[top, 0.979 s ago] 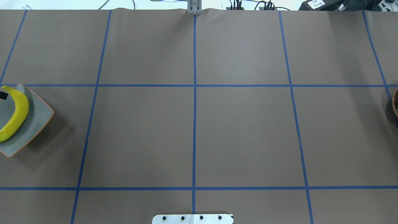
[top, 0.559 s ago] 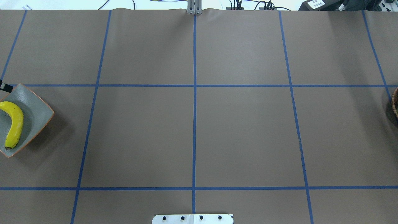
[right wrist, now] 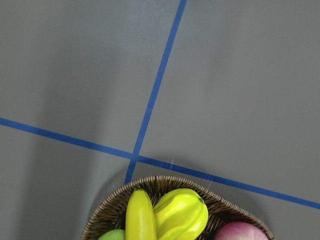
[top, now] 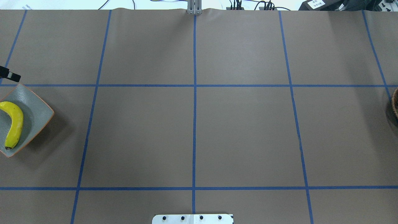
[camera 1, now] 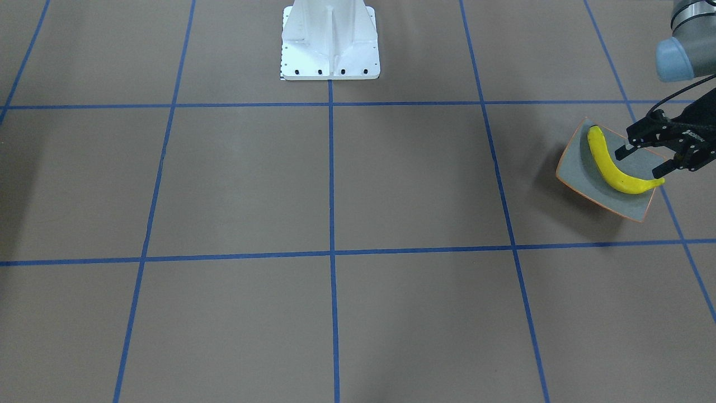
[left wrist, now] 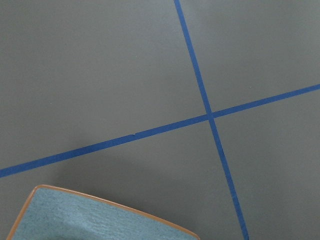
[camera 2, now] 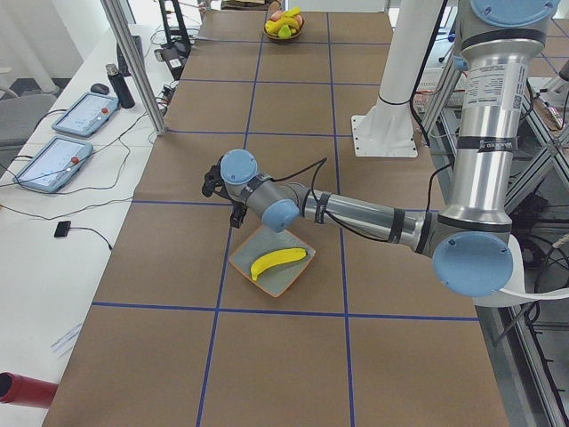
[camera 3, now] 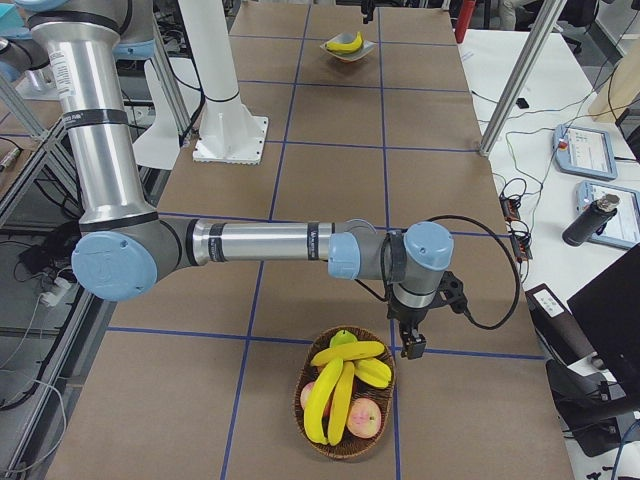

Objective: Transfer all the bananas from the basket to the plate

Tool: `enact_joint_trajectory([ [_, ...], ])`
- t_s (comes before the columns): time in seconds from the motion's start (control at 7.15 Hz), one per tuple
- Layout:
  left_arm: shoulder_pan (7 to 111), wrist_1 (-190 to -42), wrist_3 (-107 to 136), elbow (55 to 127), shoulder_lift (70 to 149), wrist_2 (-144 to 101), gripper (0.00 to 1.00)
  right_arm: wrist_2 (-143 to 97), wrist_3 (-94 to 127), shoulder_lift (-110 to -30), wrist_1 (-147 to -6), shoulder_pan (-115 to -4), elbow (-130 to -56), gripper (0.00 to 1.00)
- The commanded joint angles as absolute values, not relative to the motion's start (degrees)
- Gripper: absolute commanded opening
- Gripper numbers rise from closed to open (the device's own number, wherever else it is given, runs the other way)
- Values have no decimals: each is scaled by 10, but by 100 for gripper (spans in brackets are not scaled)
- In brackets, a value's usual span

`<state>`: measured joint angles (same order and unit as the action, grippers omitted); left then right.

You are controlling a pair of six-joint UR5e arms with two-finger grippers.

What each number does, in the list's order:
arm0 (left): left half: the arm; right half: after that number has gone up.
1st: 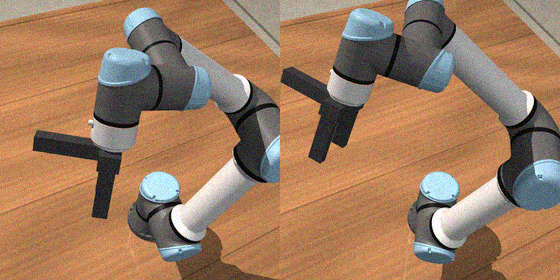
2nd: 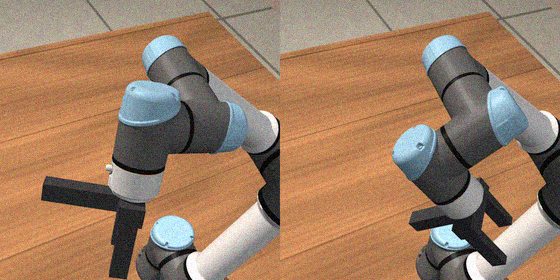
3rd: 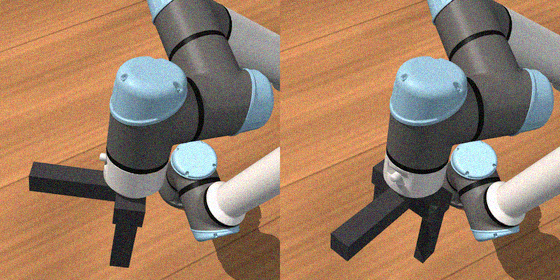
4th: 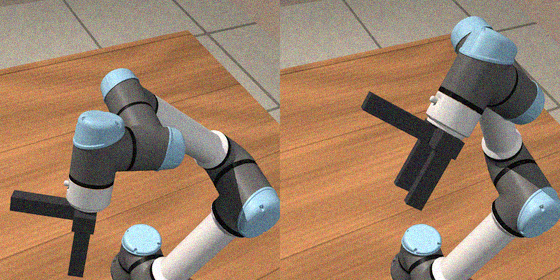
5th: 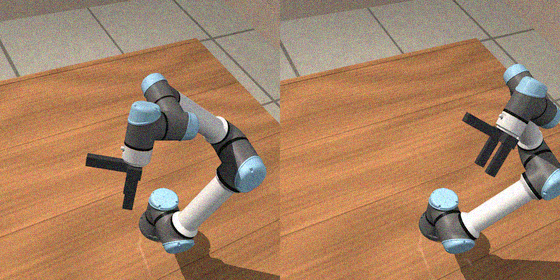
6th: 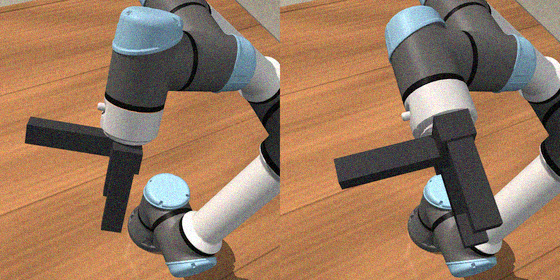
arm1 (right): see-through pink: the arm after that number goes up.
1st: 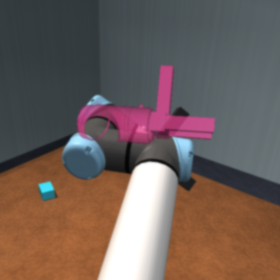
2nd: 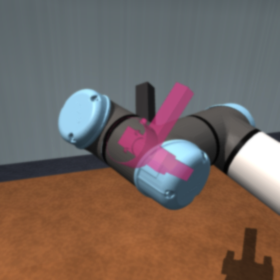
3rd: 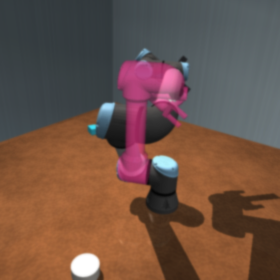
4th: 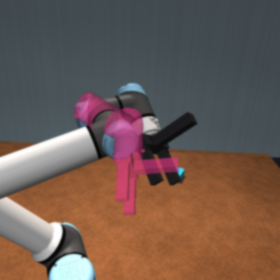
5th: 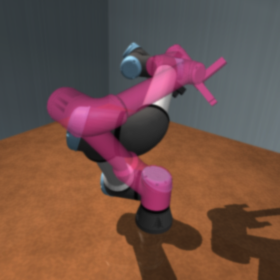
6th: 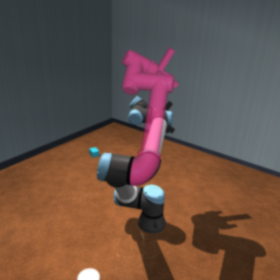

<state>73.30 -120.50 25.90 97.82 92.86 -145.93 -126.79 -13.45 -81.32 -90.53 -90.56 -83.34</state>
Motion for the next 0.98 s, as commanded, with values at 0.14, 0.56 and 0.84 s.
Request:
enact_joint_trajectory([
  [0.14, 733, -1205, 259, 984, 932, -1459, 100, -1291, -54, -882, -770, -905, -828, 100],
  [0.56, 733, -1208, 260, 984, 935, -1458, 100, -1317, -235, -924, -748, -923, -835, 100],
  [0.84, 734, -1211, 260, 984, 932, -1459, 100, -1335, -263, -944, -746, -947, -858, 100],
])
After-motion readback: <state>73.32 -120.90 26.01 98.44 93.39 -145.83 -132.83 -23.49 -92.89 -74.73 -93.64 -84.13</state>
